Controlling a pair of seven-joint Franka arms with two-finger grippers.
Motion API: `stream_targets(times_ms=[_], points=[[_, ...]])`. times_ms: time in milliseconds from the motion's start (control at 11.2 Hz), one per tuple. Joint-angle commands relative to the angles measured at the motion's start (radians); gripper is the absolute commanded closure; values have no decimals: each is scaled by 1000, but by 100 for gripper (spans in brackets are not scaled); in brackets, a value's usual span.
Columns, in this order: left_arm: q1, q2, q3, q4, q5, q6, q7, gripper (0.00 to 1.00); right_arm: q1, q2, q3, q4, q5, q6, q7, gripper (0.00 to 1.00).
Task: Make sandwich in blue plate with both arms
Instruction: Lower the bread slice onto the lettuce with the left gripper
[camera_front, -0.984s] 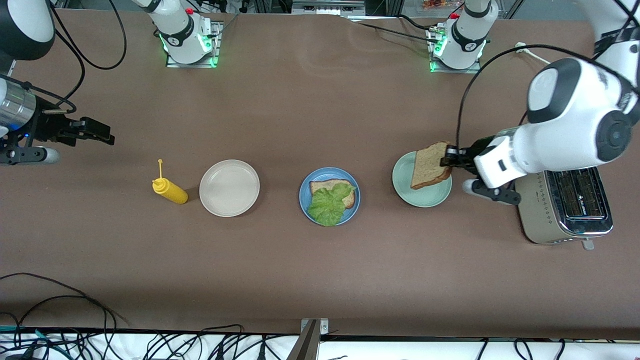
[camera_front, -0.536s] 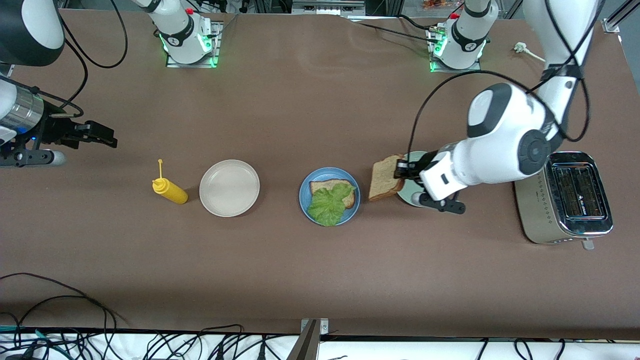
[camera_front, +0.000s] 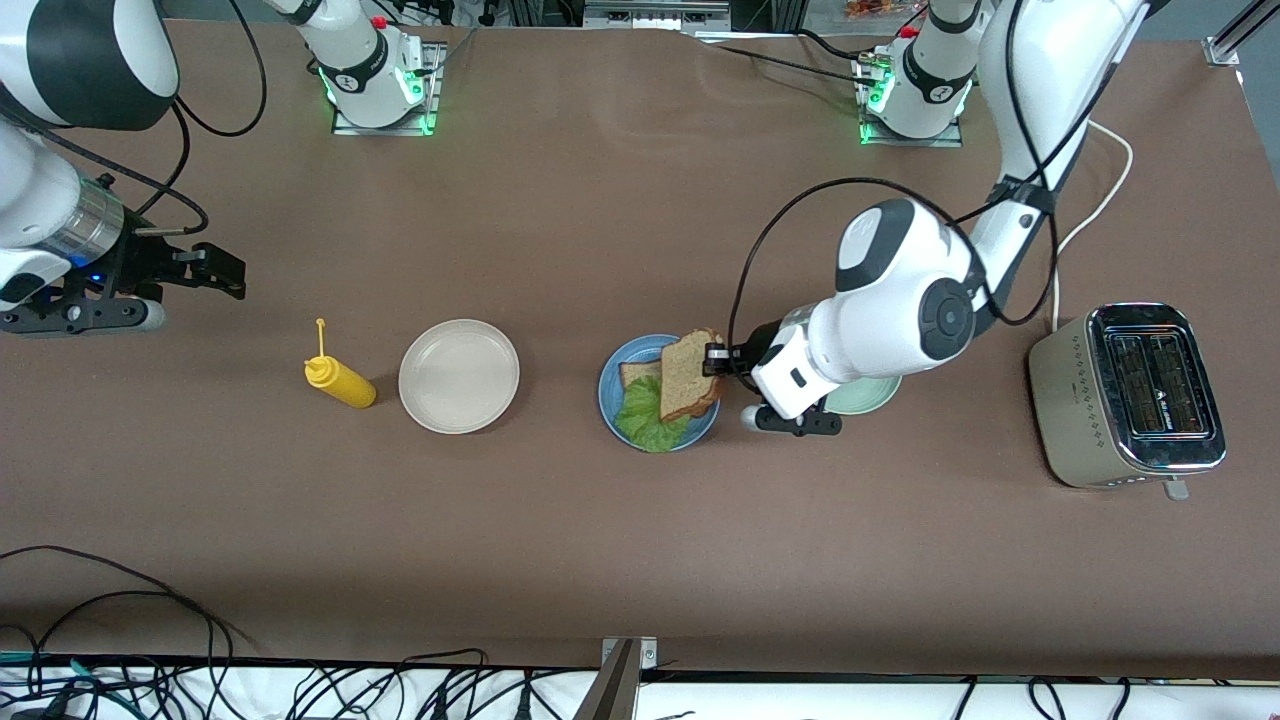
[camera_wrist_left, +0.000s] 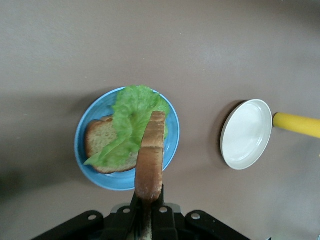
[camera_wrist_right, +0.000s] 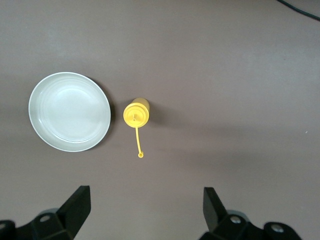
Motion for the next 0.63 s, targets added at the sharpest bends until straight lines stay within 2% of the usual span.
stream_targets(times_ms=[0,536], points=[[-25,75,-10,43,-29,66,-63,100,-15,-32,10,-27,-11,-2,-4,0],[-56,154,-10,40,-69,180,-91,100,-15,-32,-10,-27,-8,-5,-42,0]])
